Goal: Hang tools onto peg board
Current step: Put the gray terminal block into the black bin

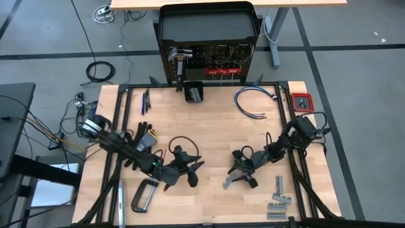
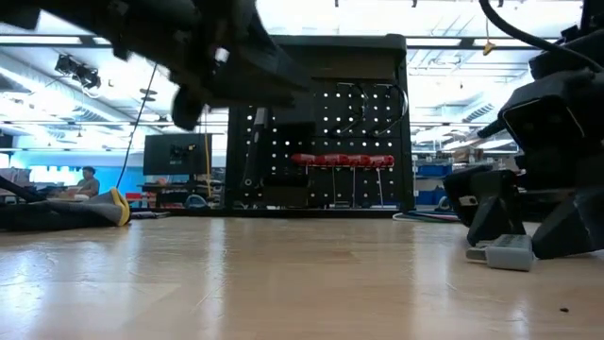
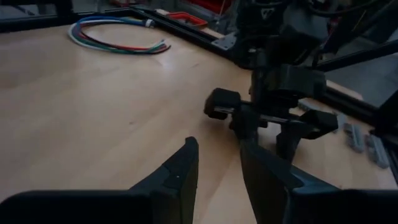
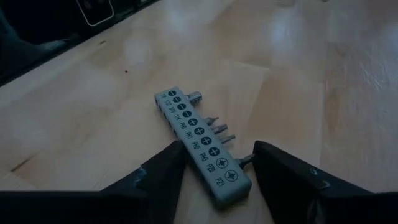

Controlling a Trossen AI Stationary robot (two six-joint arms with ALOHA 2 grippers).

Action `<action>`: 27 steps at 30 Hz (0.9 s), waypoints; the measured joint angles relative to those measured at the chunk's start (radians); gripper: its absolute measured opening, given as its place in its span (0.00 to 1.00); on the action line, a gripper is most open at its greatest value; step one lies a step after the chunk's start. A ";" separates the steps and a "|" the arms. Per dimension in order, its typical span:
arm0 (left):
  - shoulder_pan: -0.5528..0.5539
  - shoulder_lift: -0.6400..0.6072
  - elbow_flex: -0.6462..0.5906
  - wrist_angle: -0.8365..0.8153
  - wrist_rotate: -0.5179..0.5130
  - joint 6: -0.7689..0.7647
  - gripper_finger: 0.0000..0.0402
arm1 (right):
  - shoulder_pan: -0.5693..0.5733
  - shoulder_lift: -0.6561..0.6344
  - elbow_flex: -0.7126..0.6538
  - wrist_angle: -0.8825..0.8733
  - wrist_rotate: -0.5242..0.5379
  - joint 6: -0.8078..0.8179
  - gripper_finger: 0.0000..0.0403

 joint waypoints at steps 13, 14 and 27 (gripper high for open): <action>0.002 -0.197 -0.022 -0.205 -0.092 0.076 0.31 | -0.025 -0.047 0.093 -0.110 -0.079 0.058 0.54; 0.002 -0.194 -0.022 -0.206 -0.090 0.073 0.31 | -0.027 -0.055 0.100 -0.128 -0.087 0.057 0.55; 0.016 -0.192 -0.022 -0.212 -0.097 0.052 0.31 | -0.079 0.062 0.283 -0.269 -0.286 -0.140 0.58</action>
